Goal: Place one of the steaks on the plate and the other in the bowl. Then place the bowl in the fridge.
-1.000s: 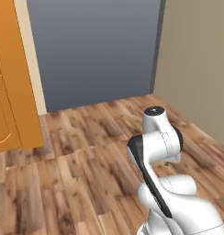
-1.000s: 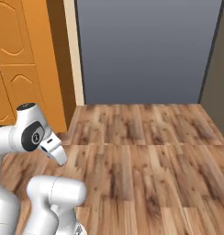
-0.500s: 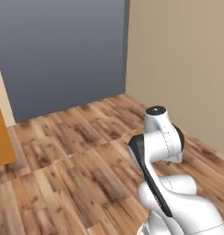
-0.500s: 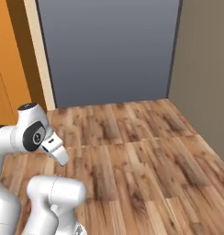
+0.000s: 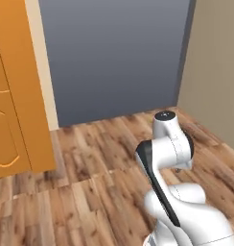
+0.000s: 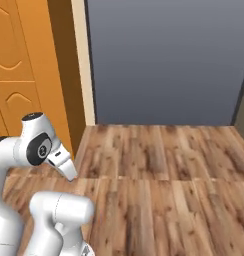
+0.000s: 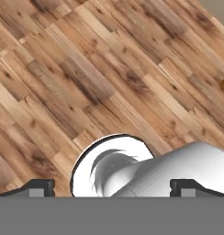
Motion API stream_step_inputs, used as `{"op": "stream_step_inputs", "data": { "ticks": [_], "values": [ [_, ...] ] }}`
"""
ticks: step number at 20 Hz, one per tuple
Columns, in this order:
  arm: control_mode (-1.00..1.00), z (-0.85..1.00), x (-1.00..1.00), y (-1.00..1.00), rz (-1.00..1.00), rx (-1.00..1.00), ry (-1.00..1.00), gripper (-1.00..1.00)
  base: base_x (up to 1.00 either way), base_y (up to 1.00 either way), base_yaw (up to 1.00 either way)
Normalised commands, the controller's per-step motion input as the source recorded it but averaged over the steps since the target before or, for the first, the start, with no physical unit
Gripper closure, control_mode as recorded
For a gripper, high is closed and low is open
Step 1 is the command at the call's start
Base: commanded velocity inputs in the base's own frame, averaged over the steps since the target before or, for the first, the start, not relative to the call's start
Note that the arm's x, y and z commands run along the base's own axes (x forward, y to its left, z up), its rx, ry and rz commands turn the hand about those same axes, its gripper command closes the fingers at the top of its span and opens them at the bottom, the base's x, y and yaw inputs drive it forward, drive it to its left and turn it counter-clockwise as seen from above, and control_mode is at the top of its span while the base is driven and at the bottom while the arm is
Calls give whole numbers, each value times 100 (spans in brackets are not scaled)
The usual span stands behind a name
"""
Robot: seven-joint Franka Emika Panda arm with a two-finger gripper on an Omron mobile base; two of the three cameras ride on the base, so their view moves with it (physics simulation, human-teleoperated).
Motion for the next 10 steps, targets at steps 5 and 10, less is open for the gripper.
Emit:
{"op": "stream_step_inputs", "data": {
  "ticks": [5, 10],
  "values": [
    [100, 0, 0, 0, 0, 0, 0, -100, 79, 32, 49],
    [100, 0, 0, 0, 0, 0, 0, -100, 93, 44, 63]
  ]
}}
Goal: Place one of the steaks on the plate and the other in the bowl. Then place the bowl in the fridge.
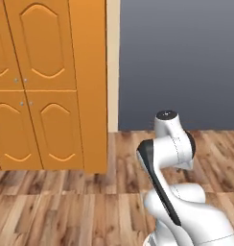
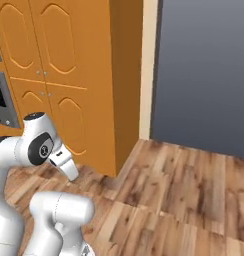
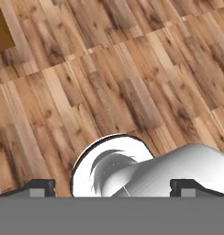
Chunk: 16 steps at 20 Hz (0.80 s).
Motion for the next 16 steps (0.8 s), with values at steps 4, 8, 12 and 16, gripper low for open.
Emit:
{"op": "stream_step_inputs", "data": {
  "ticks": [4, 8, 12, 16],
  "values": [
    [100, 0, 0, 0, 0, 0, 0, -100, 100, 30, 66],
    [100, 0, 0, 0, 0, 0, 0, -100, 100, 19, 63],
    [100, 0, 0, 0, 0, 0, 0, -100, 100, 22, 62],
    [100, 0, 0, 0, 0, 0, 0, -100, 100, 1, 61]
  ]
}}
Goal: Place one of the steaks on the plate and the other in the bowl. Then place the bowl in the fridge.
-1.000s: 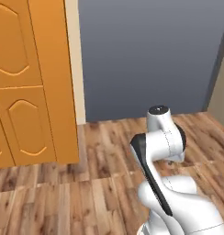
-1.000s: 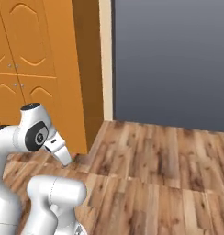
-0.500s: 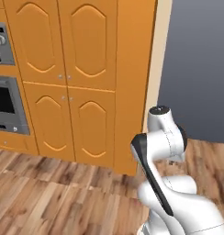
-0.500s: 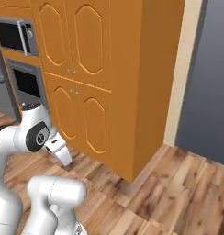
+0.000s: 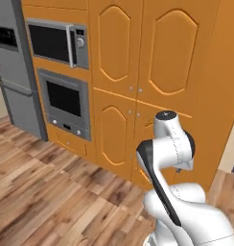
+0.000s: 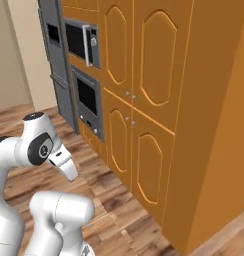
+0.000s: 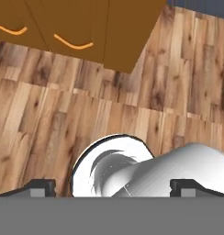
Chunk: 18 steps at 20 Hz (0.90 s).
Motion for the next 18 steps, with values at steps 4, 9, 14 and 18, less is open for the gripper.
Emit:
{"op": "stream_step_inputs", "data": {
  "ticks": [4, 9, 14, 18],
  "values": [
    [100, 0, 0, 0, 0, 0, 0, -100, 100, -21, 67],
    [100, 0, 0, 0, 0, 0, 0, -100, 58, 21, 52],
    [100, 0, 0, 0, 0, 0, 0, -100, 73, 94, 4],
    [100, 0, 0, 0, 0, 0, 0, -100, 95, 91, -11]
  ]
}}
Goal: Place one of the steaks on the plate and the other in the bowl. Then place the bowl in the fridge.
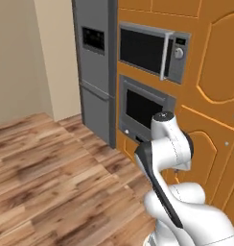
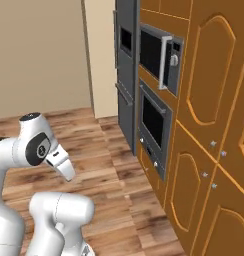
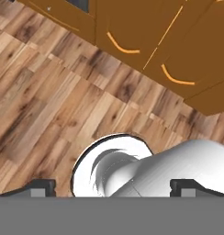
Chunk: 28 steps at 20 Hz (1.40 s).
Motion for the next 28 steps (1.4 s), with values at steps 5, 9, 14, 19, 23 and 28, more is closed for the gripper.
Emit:
{"op": "stream_step_inputs", "data": {
  "ticks": [5, 9, 14, 19, 23, 28],
  "values": [
    [100, 0, 0, 0, 0, 0, 0, -100, 100, 89, -11],
    [100, 0, 0, 0, 0, 0, 0, -100, 99, 95, -12],
    [100, 0, 0, 0, 0, 0, 0, -100, 98, 99, -15],
    [100, 0, 0, 0, 0, 0, 0, -100, 91, 91, -17],
    [100, 0, 0, 0, 0, 0, 0, -100, 79, 83, -21],
    [100, 0, 0, 0, 0, 0, 0, -100, 72, 97, -28]
  ]
}}
